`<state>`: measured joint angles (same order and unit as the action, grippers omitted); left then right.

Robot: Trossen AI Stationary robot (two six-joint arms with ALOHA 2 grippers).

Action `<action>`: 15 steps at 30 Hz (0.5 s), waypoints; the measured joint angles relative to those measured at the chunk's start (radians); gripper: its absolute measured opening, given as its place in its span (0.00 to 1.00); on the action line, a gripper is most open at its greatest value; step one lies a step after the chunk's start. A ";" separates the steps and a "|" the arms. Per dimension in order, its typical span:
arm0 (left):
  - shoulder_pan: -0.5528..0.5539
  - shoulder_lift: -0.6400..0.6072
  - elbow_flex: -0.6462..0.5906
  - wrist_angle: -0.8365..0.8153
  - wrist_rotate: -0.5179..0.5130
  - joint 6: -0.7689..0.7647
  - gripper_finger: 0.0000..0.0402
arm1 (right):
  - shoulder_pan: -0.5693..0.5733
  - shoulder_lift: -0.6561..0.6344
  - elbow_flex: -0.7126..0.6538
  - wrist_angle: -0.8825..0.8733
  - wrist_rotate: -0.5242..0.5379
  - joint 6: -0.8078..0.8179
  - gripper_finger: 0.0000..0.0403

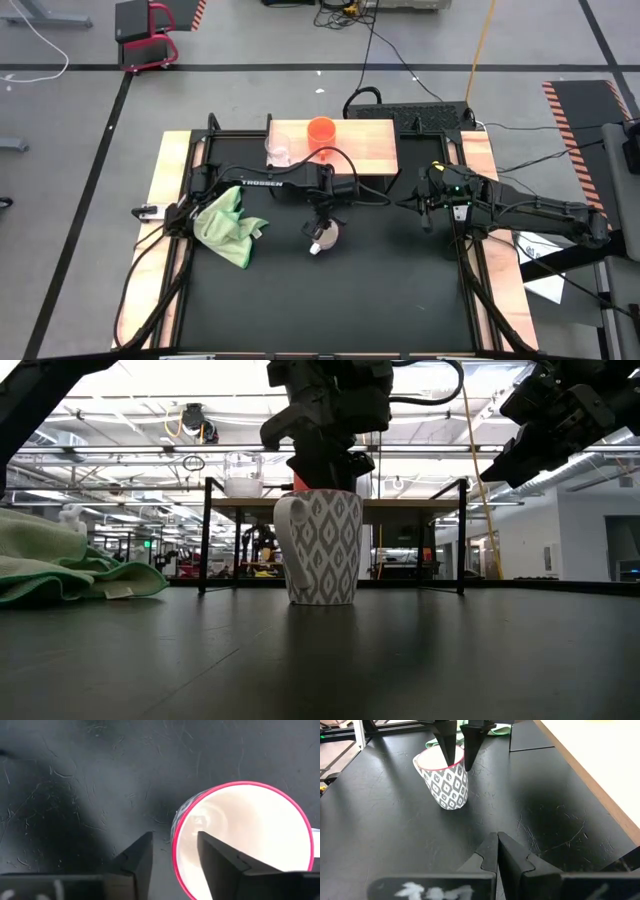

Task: Stack small to large cups/mugs on shelf
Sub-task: Put the white patterned mug on the shelf

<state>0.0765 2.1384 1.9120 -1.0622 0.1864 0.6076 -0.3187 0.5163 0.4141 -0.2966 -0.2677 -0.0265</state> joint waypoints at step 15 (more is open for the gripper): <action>-0.004 -0.008 0.001 -0.008 -0.005 0.000 0.47 | 0.000 0.000 0.000 0.000 0.000 0.000 0.00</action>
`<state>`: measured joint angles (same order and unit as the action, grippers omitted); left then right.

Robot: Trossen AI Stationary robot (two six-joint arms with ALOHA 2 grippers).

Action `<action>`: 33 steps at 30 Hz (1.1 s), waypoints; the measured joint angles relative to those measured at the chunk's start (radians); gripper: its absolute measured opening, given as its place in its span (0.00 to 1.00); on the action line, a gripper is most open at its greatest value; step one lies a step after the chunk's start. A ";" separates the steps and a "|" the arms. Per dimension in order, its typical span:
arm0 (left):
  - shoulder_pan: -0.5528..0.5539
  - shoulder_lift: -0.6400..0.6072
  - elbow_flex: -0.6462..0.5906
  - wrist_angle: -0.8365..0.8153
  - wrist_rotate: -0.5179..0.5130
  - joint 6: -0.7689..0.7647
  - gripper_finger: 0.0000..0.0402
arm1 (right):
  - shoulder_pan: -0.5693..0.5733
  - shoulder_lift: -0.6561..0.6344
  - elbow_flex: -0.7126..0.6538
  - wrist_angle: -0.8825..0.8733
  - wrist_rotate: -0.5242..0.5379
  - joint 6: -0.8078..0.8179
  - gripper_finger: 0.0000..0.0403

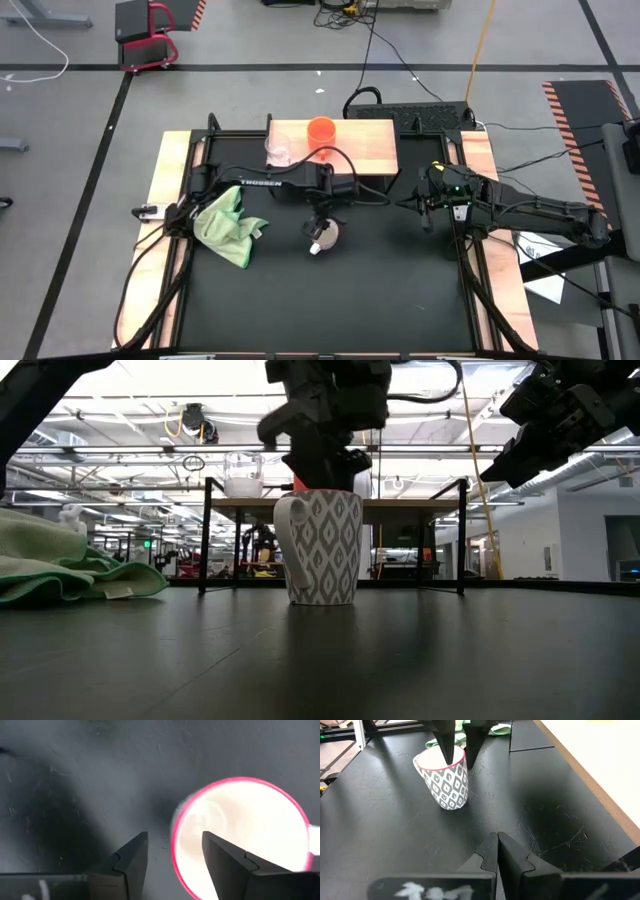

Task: Stack small to large cups/mugs on shelf
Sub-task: Put the white patterned mug on the shelf

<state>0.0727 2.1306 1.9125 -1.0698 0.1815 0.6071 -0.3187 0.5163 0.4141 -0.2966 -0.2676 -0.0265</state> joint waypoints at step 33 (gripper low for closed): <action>-0.097 -0.399 0.167 -0.187 -0.073 -0.097 0.03 | 0.000 0.008 -0.002 0.002 0.000 0.003 0.00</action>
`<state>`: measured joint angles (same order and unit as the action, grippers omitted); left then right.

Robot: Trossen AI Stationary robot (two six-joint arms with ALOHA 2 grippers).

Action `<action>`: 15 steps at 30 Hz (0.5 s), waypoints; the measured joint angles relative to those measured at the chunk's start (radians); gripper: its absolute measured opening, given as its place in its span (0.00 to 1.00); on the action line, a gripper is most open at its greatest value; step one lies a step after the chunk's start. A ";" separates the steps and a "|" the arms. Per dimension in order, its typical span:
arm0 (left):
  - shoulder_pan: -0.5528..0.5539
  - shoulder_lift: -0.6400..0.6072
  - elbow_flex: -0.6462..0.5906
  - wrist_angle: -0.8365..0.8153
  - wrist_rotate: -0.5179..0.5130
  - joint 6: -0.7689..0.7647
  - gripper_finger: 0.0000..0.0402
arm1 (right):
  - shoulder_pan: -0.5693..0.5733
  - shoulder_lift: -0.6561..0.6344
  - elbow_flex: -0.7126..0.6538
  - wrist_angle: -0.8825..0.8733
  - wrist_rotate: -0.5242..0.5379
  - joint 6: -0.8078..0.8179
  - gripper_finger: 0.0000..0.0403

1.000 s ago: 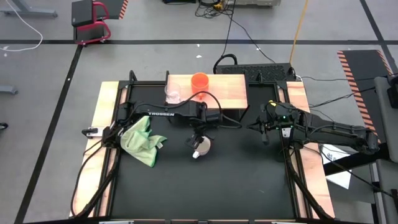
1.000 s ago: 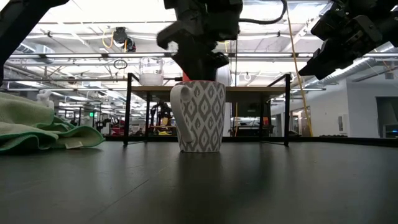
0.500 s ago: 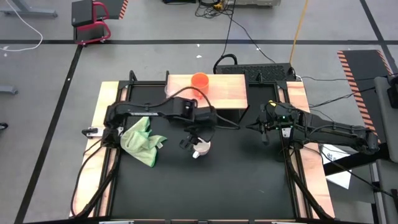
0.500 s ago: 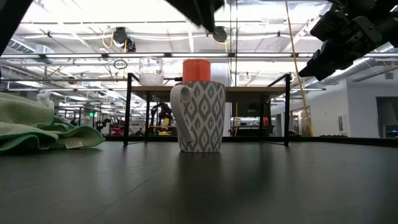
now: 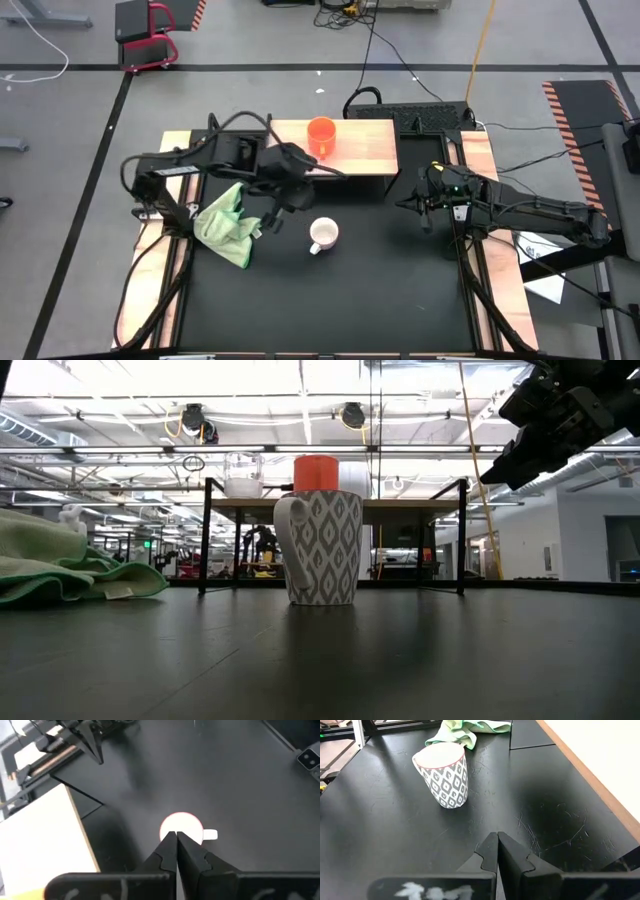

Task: Stack small to large cups/mugs on shelf
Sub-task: Put the white patterned mug on the shelf

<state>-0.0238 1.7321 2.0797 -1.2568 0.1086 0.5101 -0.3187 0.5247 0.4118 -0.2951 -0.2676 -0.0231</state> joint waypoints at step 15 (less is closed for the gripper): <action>0.026 -0.057 -0.026 -0.077 0.011 0.017 0.00 | 0.000 0.000 0.000 -0.001 0.000 0.002 0.00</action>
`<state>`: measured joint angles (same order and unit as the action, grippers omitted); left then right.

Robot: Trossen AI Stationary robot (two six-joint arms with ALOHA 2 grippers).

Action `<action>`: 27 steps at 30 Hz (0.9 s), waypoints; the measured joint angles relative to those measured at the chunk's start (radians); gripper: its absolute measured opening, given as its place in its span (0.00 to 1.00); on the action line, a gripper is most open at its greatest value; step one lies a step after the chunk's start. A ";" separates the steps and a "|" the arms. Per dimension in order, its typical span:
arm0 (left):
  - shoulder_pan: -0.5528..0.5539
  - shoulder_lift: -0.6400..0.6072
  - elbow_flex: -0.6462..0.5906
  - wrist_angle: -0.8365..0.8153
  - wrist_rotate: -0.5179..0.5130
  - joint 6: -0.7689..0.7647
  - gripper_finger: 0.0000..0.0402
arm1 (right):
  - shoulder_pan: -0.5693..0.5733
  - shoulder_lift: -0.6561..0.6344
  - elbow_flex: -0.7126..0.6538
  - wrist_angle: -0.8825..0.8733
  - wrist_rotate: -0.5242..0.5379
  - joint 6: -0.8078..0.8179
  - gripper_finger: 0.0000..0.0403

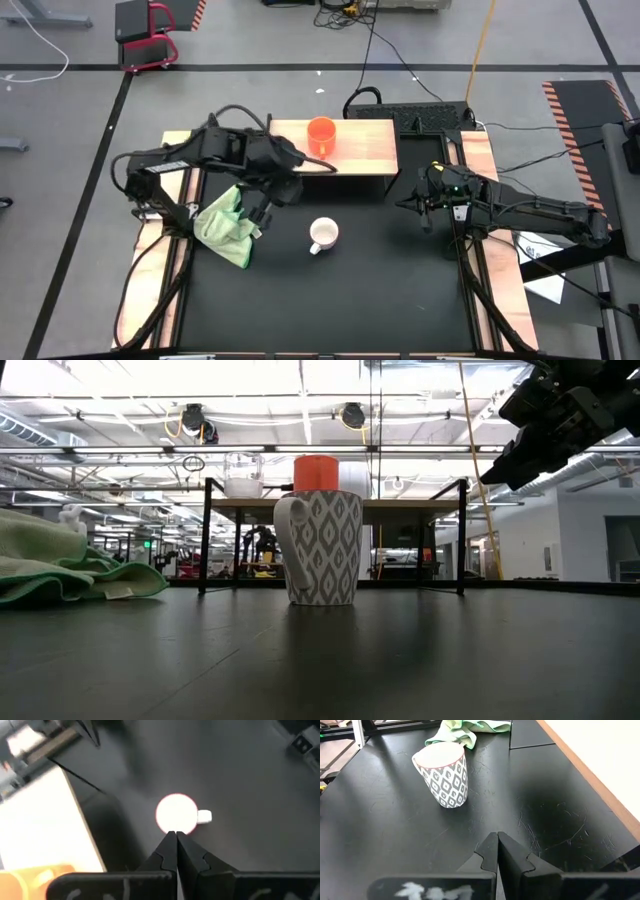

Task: Stack small to large cups/mugs on shelf
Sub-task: Put the white patterned mug on the shelf

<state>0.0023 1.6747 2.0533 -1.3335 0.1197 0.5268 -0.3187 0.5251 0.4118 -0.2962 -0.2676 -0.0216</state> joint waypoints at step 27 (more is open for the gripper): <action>0.140 -0.232 -0.050 0.003 0.028 0.018 0.00 | 0.000 0.000 0.000 -0.001 0.000 0.001 0.00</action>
<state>0.1421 1.4431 2.0033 -1.3306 0.1482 0.5449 -0.3189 0.5251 0.4118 -0.2970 -0.2674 -0.0205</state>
